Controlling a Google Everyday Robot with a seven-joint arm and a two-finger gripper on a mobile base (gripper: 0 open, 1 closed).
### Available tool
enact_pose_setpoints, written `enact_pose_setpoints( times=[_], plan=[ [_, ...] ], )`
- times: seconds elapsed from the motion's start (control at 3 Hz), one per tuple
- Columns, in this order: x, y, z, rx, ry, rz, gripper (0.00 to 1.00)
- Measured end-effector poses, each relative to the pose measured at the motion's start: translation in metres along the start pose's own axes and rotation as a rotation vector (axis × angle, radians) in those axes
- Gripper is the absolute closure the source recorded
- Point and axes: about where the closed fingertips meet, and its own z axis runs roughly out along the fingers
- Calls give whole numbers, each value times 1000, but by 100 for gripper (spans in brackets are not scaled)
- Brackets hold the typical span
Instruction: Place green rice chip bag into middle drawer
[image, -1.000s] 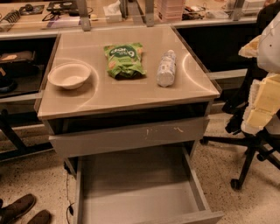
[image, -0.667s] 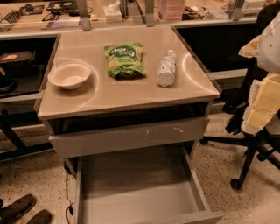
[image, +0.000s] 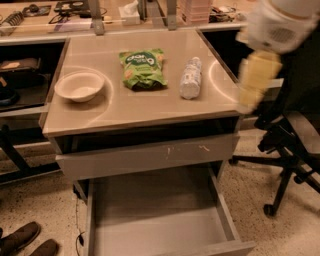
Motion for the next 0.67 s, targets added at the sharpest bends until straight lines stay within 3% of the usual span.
enact_pose_setpoints(
  times=[0.33,0.67],
  plan=[
    [-57,-53,28,-30,6,-63,0],
    [-133,-97,51,-18,-28,-147,0]
  ],
)
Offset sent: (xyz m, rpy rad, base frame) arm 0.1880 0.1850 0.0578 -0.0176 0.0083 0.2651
